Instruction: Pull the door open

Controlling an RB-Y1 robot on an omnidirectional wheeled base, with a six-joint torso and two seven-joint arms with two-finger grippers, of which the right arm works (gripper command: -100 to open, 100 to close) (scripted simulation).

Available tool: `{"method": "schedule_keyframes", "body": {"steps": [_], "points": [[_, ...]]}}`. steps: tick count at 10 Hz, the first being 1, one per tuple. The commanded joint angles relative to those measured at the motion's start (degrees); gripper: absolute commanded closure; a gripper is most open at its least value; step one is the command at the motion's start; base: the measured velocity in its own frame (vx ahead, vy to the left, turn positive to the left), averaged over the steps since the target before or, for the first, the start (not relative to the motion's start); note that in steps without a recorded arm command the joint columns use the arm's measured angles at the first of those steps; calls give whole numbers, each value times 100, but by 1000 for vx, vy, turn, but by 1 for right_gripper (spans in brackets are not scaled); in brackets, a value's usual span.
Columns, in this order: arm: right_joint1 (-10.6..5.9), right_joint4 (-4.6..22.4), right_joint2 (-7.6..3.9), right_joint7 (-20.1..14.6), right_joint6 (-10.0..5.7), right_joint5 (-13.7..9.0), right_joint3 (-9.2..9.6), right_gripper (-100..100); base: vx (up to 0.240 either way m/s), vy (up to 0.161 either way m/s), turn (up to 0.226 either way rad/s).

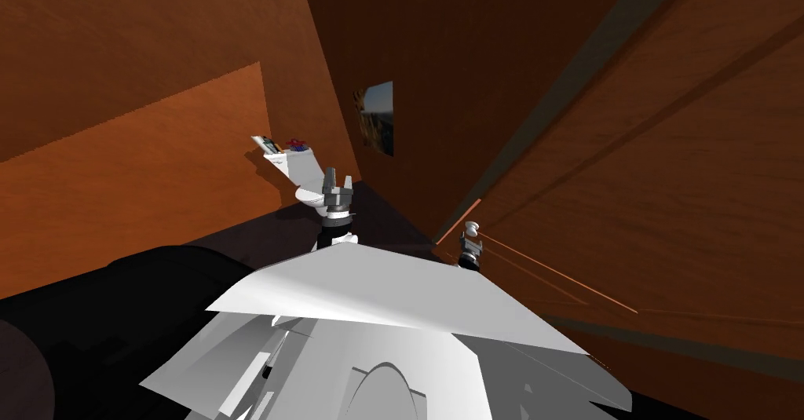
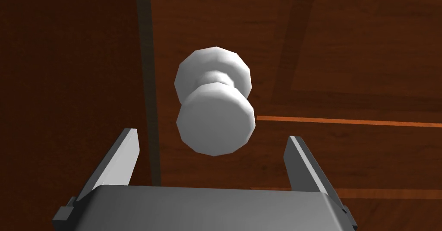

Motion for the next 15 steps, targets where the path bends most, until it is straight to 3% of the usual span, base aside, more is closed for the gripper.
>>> {"method": "schedule_keyframes", "body": {"steps": [1,3,4,9,15], "points": [[-11,84,-51,-61,-43,-17,-24,-100,226,-90,62],[13,49,-59,-60,-27,-21,-30,-100,123,-77,38],[13,49,-59,-60,-27,-21,-30,100,-3,3,-22],[13,49,-59,-60,-27,-21,-30,100,-15,8,0],[229,-123,-297,-560,-55,232,449,100,-226,-27,121]]}}
